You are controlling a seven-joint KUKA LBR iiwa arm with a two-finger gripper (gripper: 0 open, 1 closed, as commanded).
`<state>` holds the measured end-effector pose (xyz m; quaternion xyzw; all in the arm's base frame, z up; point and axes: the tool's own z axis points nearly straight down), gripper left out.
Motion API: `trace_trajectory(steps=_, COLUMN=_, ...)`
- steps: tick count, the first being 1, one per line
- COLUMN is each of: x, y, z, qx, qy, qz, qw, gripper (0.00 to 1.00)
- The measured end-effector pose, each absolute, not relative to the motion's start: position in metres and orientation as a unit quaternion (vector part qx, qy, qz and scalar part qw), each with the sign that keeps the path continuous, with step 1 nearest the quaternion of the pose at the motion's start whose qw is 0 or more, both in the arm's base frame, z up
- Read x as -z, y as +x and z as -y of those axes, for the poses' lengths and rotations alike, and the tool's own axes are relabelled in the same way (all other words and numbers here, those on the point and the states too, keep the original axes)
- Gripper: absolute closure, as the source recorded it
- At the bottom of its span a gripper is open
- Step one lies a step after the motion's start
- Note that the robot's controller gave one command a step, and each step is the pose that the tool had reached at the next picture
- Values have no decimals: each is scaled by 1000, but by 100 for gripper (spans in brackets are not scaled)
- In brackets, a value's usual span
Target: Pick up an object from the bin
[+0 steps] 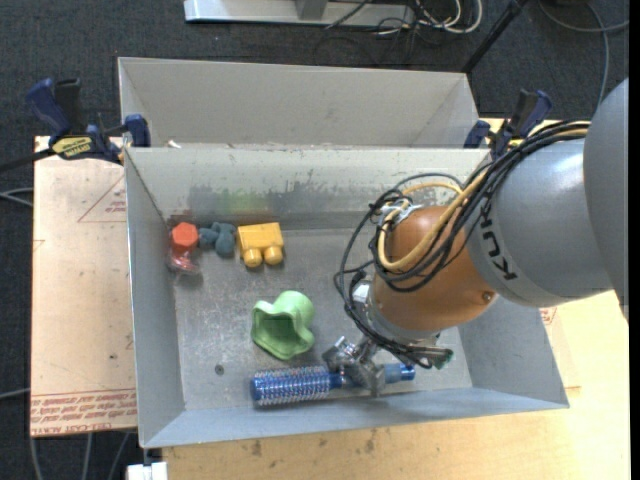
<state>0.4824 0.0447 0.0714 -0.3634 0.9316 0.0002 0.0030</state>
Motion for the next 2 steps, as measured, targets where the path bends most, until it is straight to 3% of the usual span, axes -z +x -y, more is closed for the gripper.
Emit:
trace_trajectory(steps=1, x=-72, y=485, z=-45, qx=0, qy=-364, qz=-931, qw=8, gripper=0)
trace_trajectory(steps=2, x=-71, y=482, z=-44, qx=0, qy=-363, qz=-932, qw=3, gripper=100)
